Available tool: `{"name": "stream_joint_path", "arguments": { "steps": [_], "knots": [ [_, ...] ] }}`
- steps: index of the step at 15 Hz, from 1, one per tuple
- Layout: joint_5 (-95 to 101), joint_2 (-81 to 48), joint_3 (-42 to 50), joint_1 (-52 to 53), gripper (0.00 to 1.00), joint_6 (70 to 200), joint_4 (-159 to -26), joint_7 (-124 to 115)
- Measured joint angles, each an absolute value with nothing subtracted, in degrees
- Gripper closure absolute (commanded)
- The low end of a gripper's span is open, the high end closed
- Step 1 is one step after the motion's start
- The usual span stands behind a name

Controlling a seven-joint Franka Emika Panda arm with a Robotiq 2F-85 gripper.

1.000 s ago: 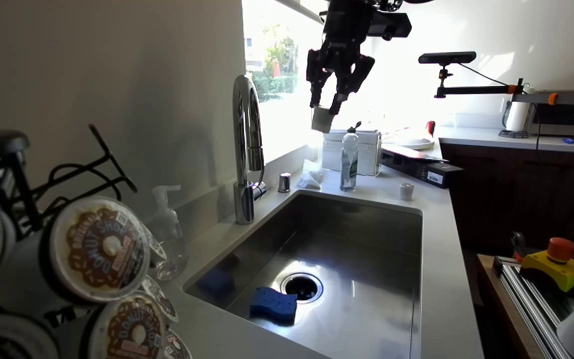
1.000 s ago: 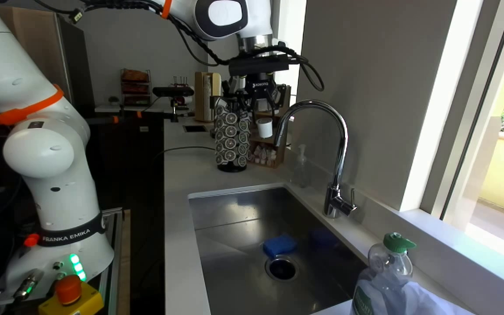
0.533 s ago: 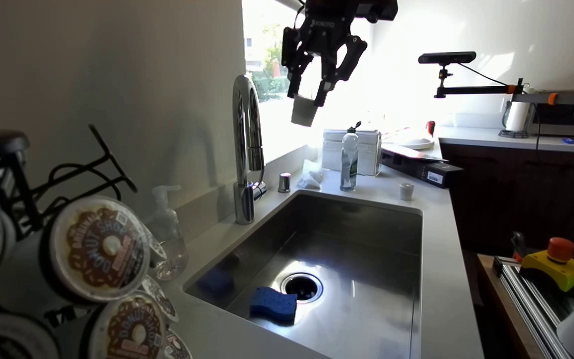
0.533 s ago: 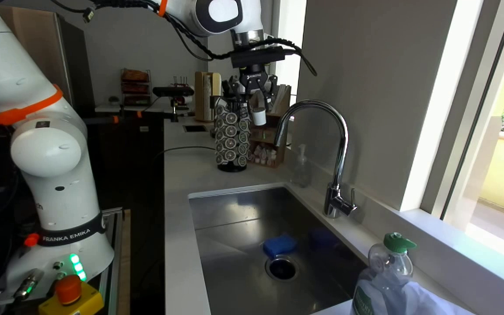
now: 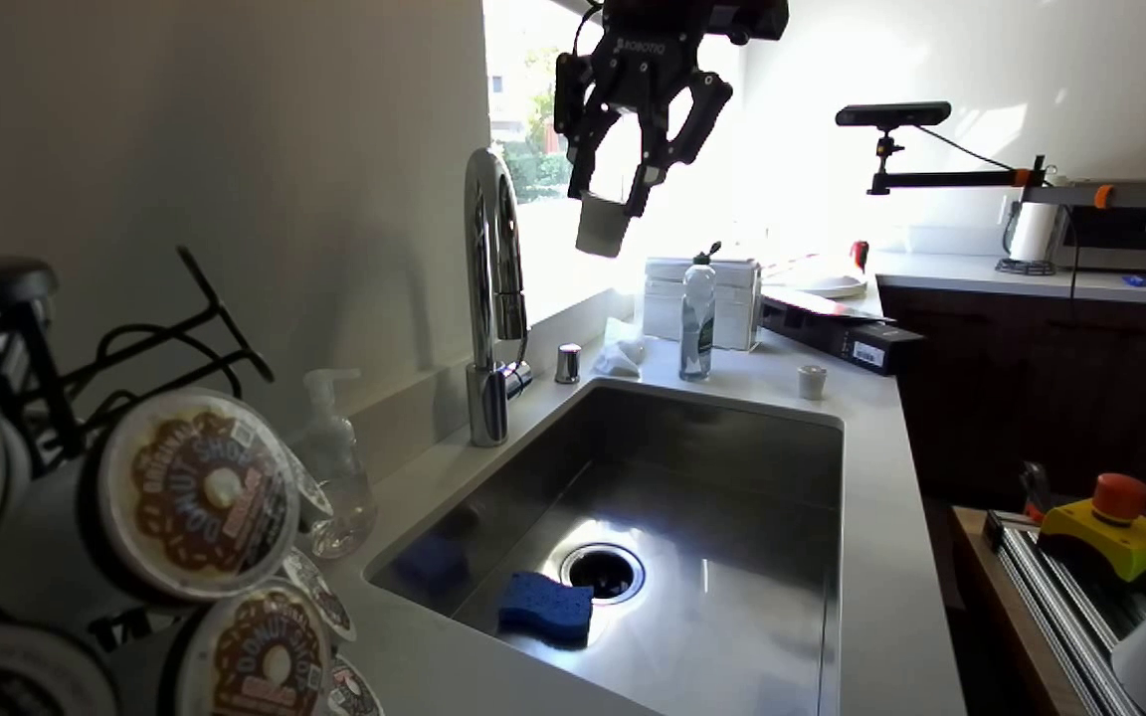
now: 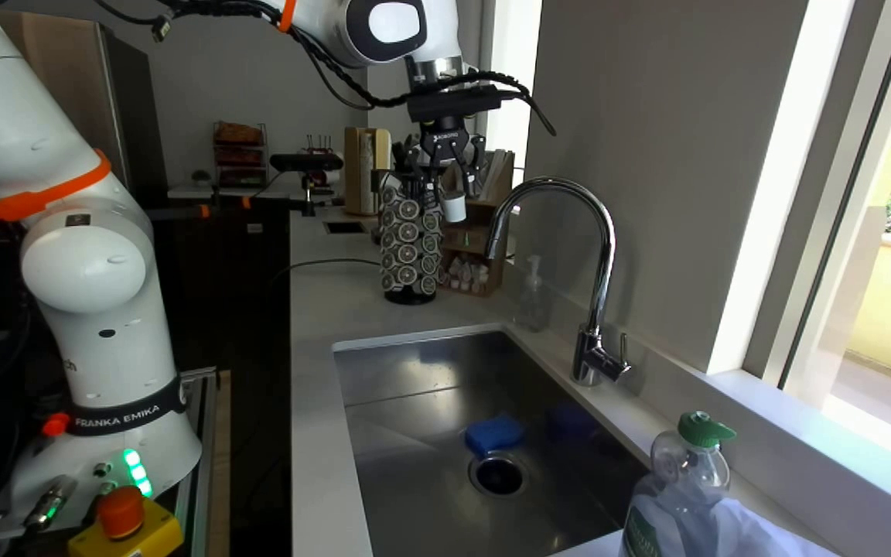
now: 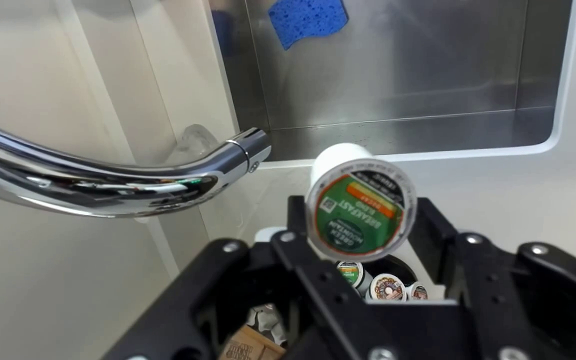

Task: Place one coffee pod from the counter on top of the black coffee pod stand.

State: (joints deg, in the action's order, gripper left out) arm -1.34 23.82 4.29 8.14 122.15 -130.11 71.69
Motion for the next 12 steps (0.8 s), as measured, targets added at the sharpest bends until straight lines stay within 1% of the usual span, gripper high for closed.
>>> {"name": "stream_joint_path", "arguments": {
  "steps": [6, 12],
  "knots": [
    [-1.15, 23.18, 0.56, 10.58, 0.71, 122.15, -127.98, 73.92],
    [-1.10, 19.75, -2.93, 14.17, 0.71, 122.15, -121.02, 79.58]
  ]
}}
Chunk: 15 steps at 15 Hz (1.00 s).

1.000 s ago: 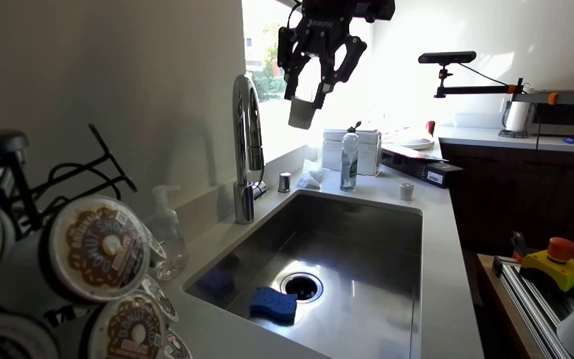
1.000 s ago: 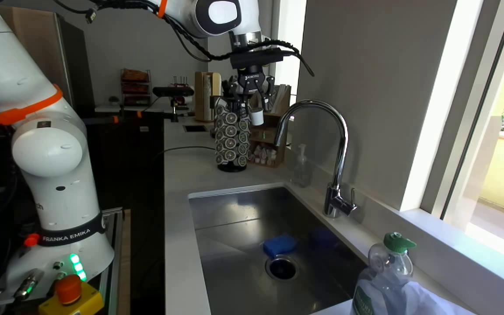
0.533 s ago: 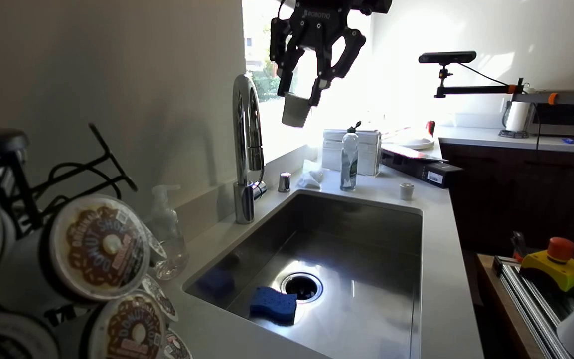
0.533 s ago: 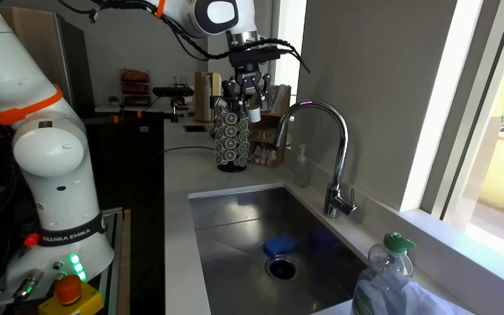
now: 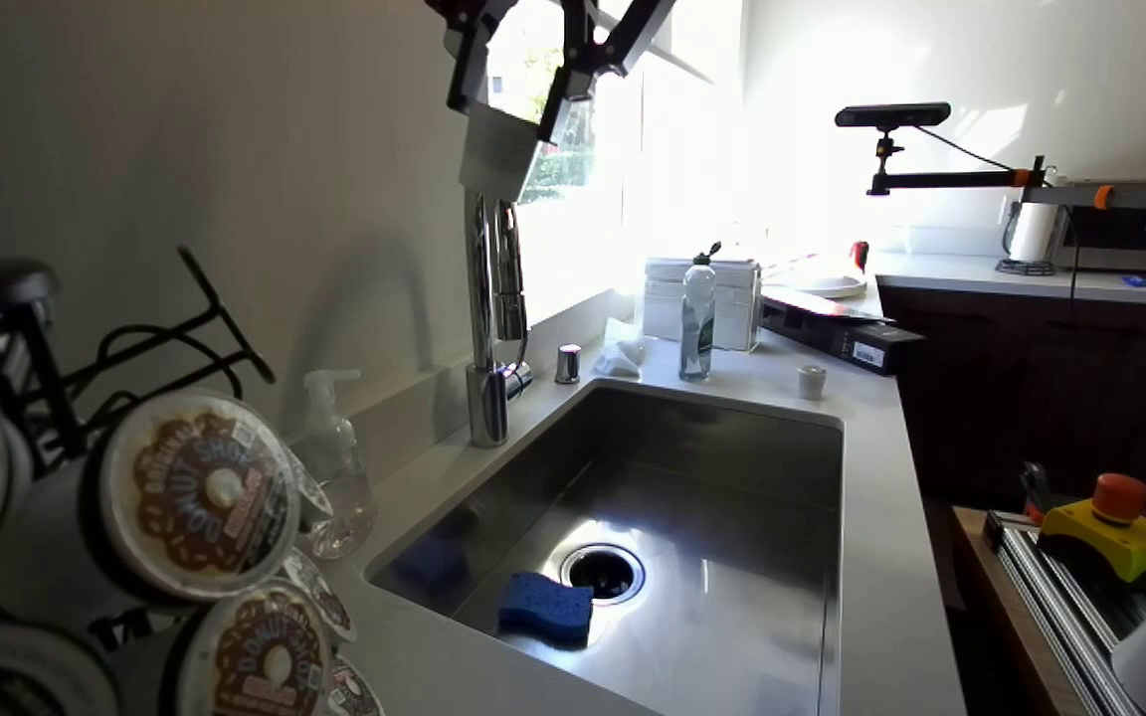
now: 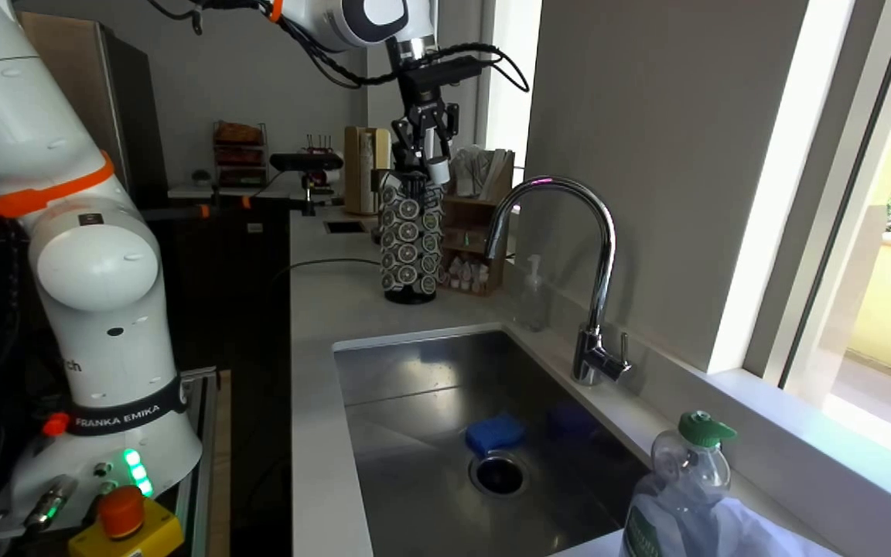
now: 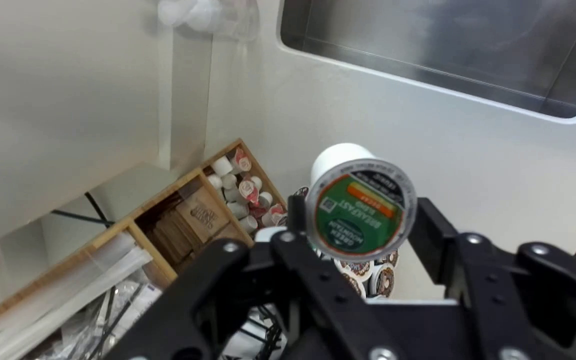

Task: Place one coffee pod from the counter on top of the black coffee pod stand.

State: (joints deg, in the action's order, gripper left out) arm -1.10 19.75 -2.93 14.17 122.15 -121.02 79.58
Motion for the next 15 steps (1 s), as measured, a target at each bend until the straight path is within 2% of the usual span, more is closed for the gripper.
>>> {"name": "stream_joint_path", "arguments": {
  "steps": [1, 7, 8, 15],
  "knots": [
    [-1.15, 18.87, -3.33, 14.68, 0.46, 122.15, -119.74, 80.77],
    [-1.15, 15.24, -4.34, 15.53, 0.46, 121.50, -115.89, 82.76],
    [-1.15, 15.20, -4.32, 15.53, 0.71, 121.49, -115.83, 82.84],
    [-1.15, 15.07, -6.19, 15.85, 0.71, 121.50, -114.57, 86.82]
  ]
}}
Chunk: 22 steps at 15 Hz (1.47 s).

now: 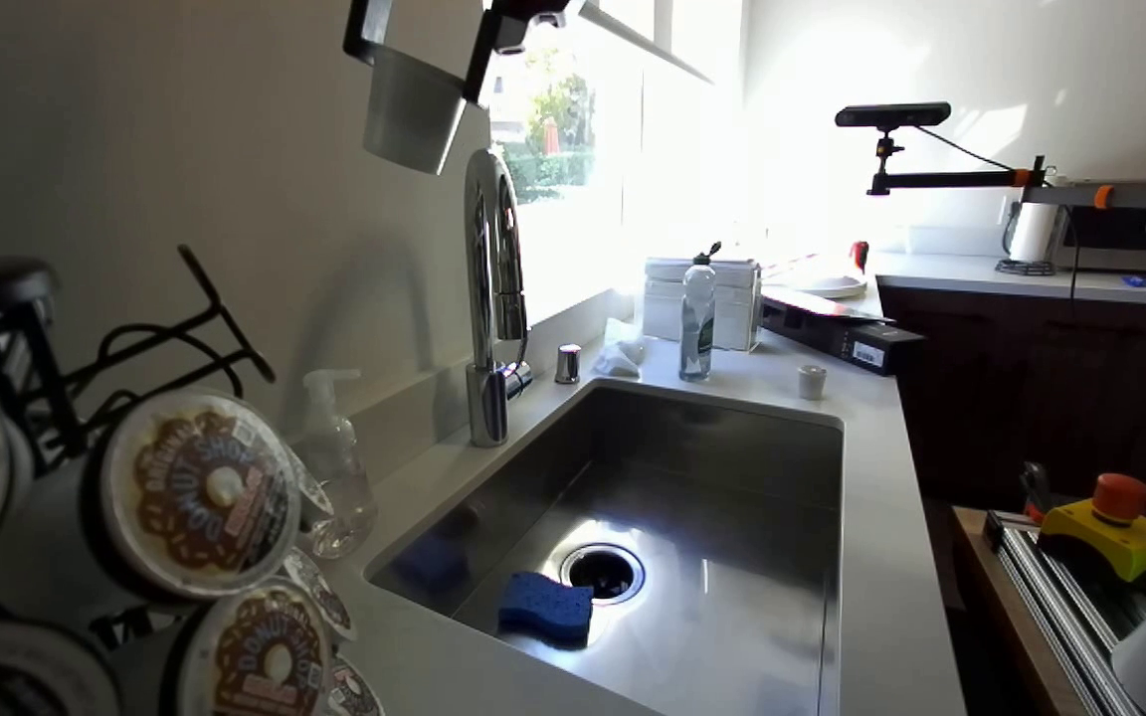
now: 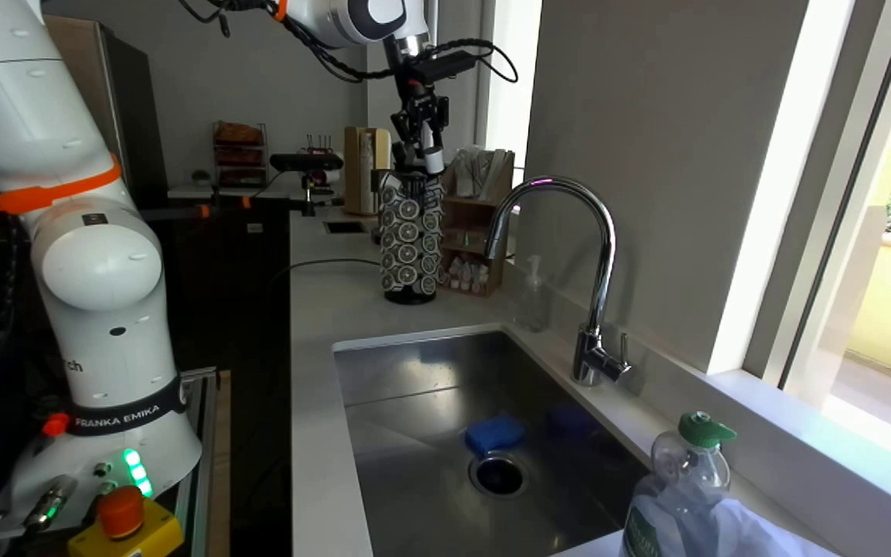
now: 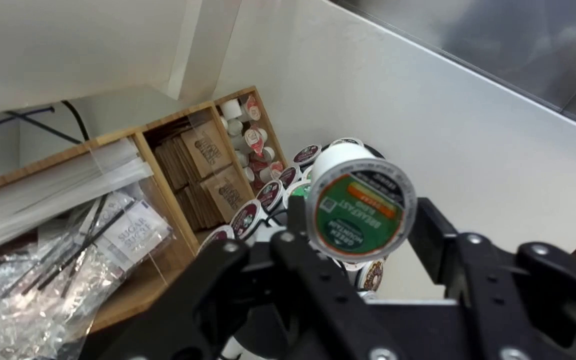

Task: Place one coffee pod from the counter on top of the black coffee pod stand.

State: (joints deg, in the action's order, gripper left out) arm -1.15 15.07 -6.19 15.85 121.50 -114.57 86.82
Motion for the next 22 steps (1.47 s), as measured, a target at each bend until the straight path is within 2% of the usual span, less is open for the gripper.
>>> {"name": "stream_joint_path", "arguments": {
  "steps": [6, 7, 12, 13, 22],
  "knots": [
    [-3.71, 12.68, -8.00, 17.98, 0.71, 121.81, -110.79, 98.10],
    [-4.78, 12.01, -8.24, 18.38, 0.46, 121.82, -110.17, 100.10],
    [-6.82, 9.28, -9.11, 18.85, 0.46, 122.17, -108.28, 103.30],
    [-6.86, 9.20, -9.08, 18.84, 0.71, 122.17, -108.18, 103.43],
    [-6.77, 7.54, -10.81, 18.77, 0.71, 120.55, -104.52, 111.47]
  ]
}}
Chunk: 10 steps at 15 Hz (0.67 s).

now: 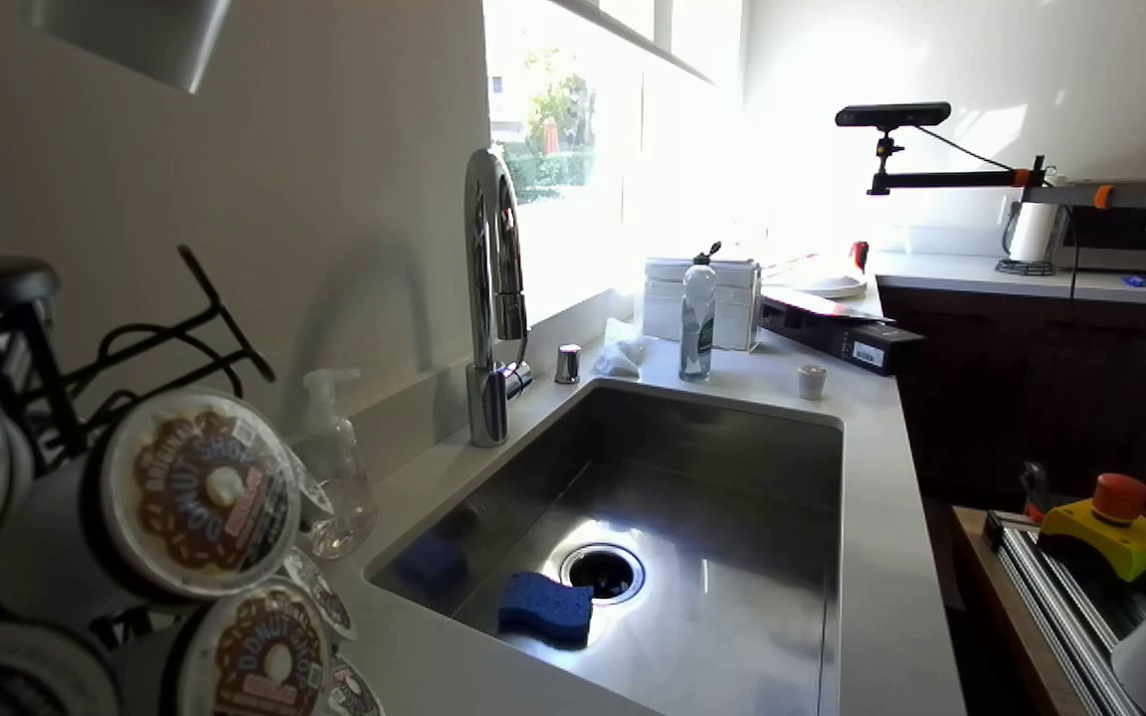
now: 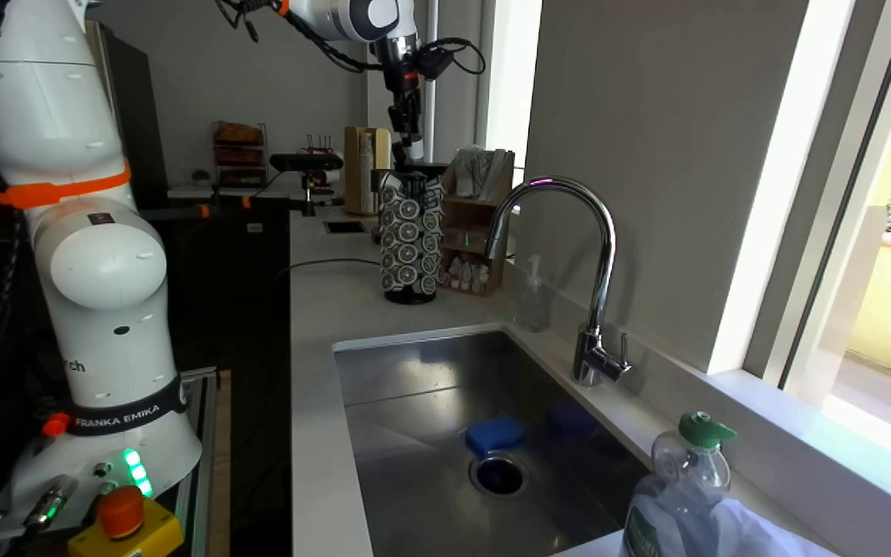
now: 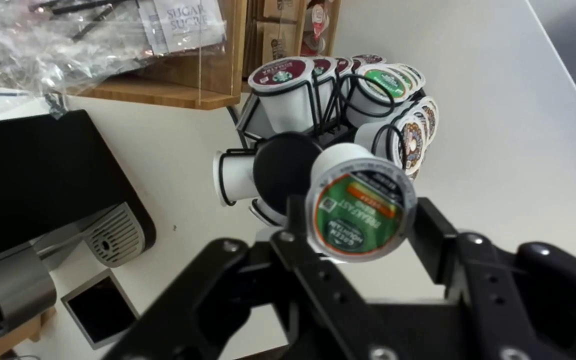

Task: Place one coffee pod from the counter on top of the black coffee pod stand.

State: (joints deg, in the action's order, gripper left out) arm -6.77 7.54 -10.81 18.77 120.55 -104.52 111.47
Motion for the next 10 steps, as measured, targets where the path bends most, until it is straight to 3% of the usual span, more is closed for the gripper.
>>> {"name": "stream_joint_path", "arguments": {
  "steps": [10],
  "knots": [
    [-6.53, -1.37, -13.50, 18.70, 0.71, 114.93, -95.54, 125.92]
  ]
}}
